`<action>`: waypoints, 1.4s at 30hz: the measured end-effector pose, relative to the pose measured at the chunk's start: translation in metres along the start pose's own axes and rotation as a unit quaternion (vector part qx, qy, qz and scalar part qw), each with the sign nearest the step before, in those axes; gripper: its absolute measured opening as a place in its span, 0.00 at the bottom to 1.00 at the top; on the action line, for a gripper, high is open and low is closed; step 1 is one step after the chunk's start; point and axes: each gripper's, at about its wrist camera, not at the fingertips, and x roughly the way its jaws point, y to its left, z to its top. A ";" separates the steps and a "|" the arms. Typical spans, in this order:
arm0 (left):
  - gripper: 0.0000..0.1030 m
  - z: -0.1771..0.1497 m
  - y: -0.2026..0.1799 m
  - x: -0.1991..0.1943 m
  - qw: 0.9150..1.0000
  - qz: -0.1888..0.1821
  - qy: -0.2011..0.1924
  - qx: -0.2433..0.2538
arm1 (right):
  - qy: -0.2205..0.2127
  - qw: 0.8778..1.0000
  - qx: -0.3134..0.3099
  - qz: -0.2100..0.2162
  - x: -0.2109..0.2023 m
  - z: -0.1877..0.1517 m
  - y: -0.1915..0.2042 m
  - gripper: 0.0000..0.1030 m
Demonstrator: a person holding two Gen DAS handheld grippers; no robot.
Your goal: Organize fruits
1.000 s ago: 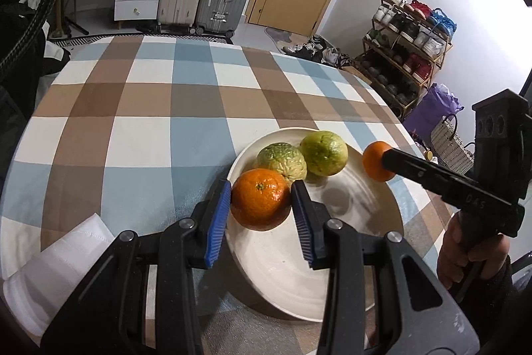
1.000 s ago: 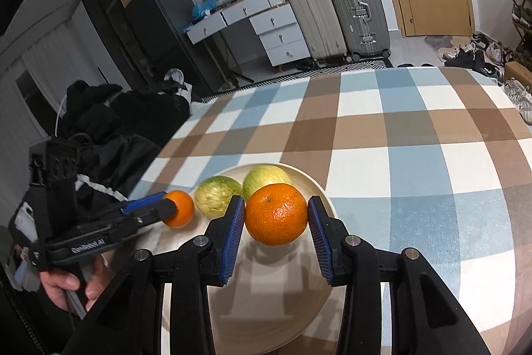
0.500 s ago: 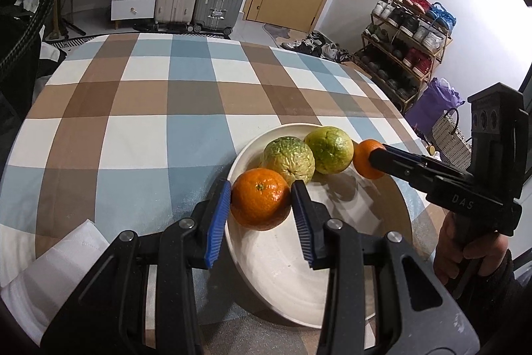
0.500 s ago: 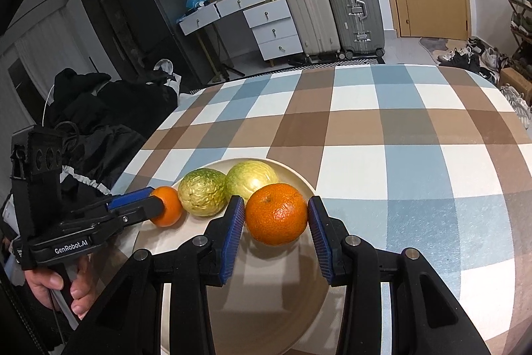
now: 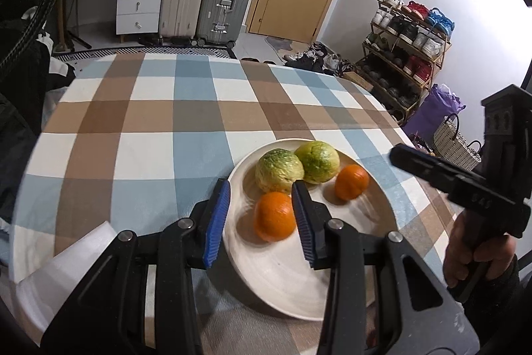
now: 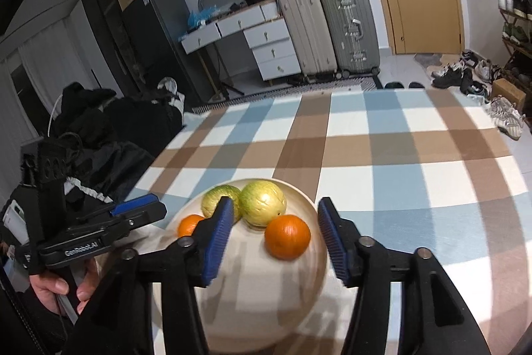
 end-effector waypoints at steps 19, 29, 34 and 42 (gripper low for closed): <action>0.83 -0.052 -0.057 -0.124 0.997 0.055 -0.055 0.011 | -0.075 0.997 -0.020 -0.009 -0.133 -0.061 0.052 1.00; 0.99 -0.086 -0.074 -0.168 0.995 0.066 -0.078 0.013 | -0.081 0.996 -0.034 -0.016 -0.161 -0.095 0.077 1.00; 0.99 -0.108 -0.077 -0.182 0.995 0.061 -0.079 0.008 | -0.078 0.996 -0.030 -0.018 -0.168 -0.116 0.084 1.00; 0.99 -0.139 -0.076 -0.189 0.996 0.042 -0.074 0.003 | -0.059 0.998 -0.022 -0.020 -0.168 -0.146 0.088 1.00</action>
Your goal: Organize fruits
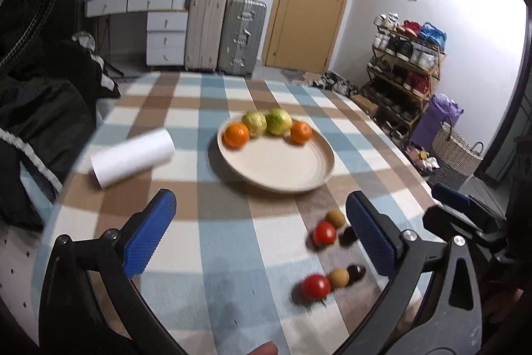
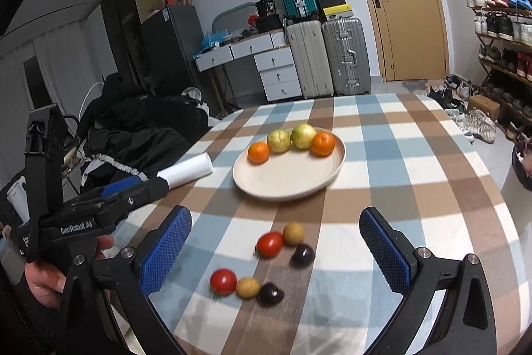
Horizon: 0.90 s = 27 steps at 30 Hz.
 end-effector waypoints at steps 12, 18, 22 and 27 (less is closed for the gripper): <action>0.99 -0.053 -0.015 0.037 0.994 -0.048 0.093 0.028 | 0.021 0.999 0.033 -0.003 0.002 -0.032 -0.010 1.00; 0.99 -0.067 -0.024 0.052 0.990 -0.056 0.122 0.044 | 0.023 0.998 0.052 -0.003 0.000 -0.040 -0.019 1.00; 0.99 -0.069 -0.020 0.056 0.990 -0.055 0.126 0.033 | 0.026 0.998 0.062 -0.002 0.000 -0.044 -0.025 1.00; 0.95 -0.069 -0.016 0.057 0.990 -0.057 0.123 0.036 | 0.030 0.997 0.072 -0.001 0.000 -0.050 -0.029 1.00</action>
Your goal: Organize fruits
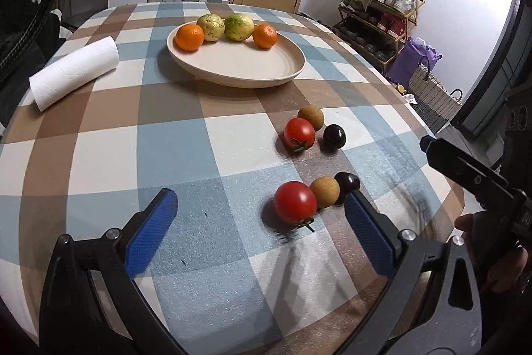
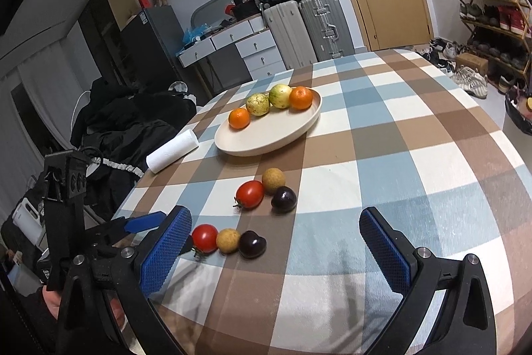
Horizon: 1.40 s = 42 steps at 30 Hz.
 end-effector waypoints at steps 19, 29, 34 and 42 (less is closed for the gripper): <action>0.36 -0.002 -0.004 0.013 0.997 -0.062 0.031 0.016 | 0.015 1.000 0.011 0.007 0.006 -0.006 -0.004 1.00; 0.24 -0.002 -0.007 0.013 0.996 -0.080 0.032 0.019 | 0.016 1.000 0.016 0.006 0.007 -0.008 -0.005 1.00; 0.23 0.004 0.005 0.008 0.995 -0.091 0.031 0.002 | 0.018 1.000 0.014 0.004 0.007 -0.009 -0.006 1.00; 0.23 0.017 0.019 -0.023 0.997 -0.075 -0.011 0.002 | 0.029 0.999 0.014 0.016 0.015 -0.005 -0.007 1.00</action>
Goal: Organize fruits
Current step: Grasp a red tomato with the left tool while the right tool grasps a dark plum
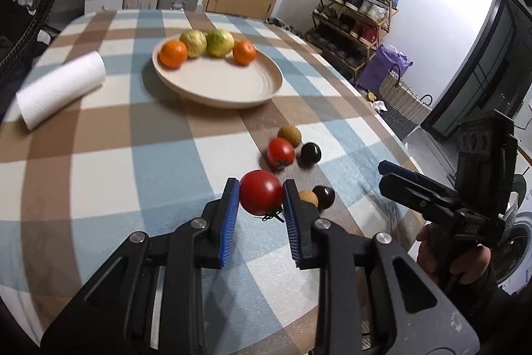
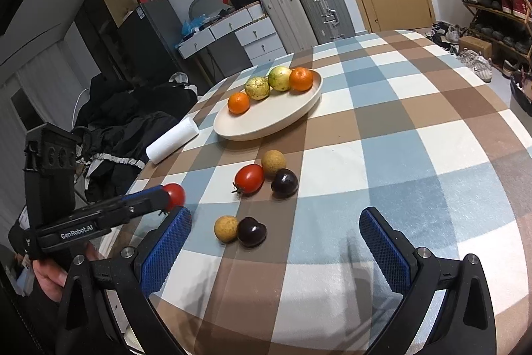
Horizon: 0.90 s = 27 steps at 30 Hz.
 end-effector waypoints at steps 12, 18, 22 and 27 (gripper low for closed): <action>0.23 0.005 0.016 -0.009 1.000 0.002 -0.006 -0.012 | 0.041 0.998 -0.020 -0.031 0.038 0.027 -0.003 0.97; 0.23 0.011 0.032 -0.010 1.000 0.008 -0.012 -0.025 | 0.063 0.996 -0.043 -0.043 0.057 0.032 0.001 0.77; 0.23 0.015 0.041 -0.010 0.999 0.014 -0.015 -0.033 | 0.084 0.994 -0.056 -0.046 0.067 0.032 0.004 0.46; 0.23 0.020 0.045 -0.008 0.999 0.016 -0.017 -0.036 | 0.088 0.993 -0.070 -0.040 0.072 0.031 0.008 0.40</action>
